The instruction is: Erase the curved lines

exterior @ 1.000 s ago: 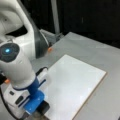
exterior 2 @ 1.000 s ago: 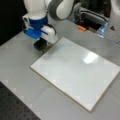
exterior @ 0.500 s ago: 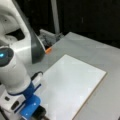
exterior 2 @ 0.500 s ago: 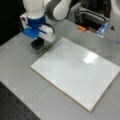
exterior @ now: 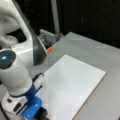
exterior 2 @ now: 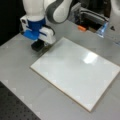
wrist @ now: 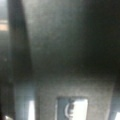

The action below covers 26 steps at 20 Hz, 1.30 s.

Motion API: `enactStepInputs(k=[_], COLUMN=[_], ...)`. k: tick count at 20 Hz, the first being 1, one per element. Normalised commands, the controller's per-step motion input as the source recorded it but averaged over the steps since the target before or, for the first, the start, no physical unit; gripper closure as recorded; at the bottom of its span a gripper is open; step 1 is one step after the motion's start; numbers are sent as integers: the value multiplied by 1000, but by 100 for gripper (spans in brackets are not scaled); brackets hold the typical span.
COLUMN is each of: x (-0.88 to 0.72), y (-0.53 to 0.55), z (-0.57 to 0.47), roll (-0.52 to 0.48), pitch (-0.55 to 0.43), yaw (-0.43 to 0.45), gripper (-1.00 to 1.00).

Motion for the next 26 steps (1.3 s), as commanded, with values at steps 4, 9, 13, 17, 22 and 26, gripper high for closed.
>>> enactStepInputs(k=[4,9,13,17,22,26], x=[113,137,135,134,122,120], y=[-137,-164,-147,-127,-114,-122], z=[-5,-22,-31,-22,-33,-32], roll=[130,138,154,146,138,149], pitch=[-43,-36,-32,-33,-34,-46], yaw=[34,43,22,24,34,32], gripper=[100,100,100,100,100,100])
